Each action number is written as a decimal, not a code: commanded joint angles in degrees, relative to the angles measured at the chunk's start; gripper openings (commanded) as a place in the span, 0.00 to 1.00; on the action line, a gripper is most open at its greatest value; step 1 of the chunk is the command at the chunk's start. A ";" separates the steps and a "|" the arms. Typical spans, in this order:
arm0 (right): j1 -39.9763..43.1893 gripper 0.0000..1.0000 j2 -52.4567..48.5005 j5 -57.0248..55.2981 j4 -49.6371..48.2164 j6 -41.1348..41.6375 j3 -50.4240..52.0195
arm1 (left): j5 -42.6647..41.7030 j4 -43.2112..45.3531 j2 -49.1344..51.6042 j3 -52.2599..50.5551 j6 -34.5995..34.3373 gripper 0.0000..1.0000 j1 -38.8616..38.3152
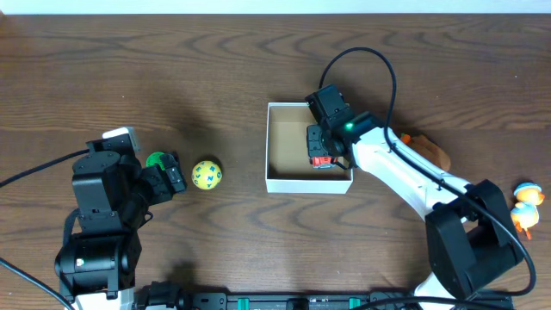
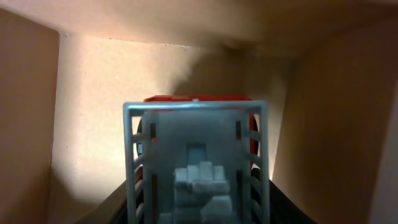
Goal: Pack container
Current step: 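Carry the fire truck into the white box and release it, then move the right gripper to the brown plush bear and grasp it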
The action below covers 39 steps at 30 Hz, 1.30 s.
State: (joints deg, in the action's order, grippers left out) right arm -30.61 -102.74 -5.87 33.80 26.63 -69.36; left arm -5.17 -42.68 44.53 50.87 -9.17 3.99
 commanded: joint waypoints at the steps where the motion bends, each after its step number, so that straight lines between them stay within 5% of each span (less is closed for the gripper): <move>1: 0.24 0.67 0.07 -0.76 -1.22 -1.92 -0.87 | 0.42 -0.17 -0.04 1.22 0.28 0.98 -0.17; 5: 0.22 0.99 0.59 -0.76 -1.31 -4.68 -1.75 | 0.42 -0.17 -0.04 1.22 0.28 0.98 -0.17; 17: 3.30 0.99 13.66 -4.42 9.57 -14.71 -16.65 | 0.42 -0.20 -0.04 1.22 0.28 0.98 -0.15; 24: 20.94 0.99 19.58 -5.55 25.90 -15.89 -17.88 | 0.42 -0.68 -0.04 1.22 0.28 0.98 -0.17; 30: 35.32 0.99 17.33 3.50 31.78 -31.65 -9.57 | 0.42 -0.68 -0.04 1.22 0.26 0.98 -0.17; 39: 37.57 0.99 9.73 4.68 23.32 -38.93 2.05 | 0.42 -0.74 -0.04 1.22 -0.98 0.98 -0.17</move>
State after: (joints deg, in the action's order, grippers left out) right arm 6.57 -91.00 -2.72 58.96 -8.49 -68.16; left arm -5.17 -43.31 44.53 50.87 -9.23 3.99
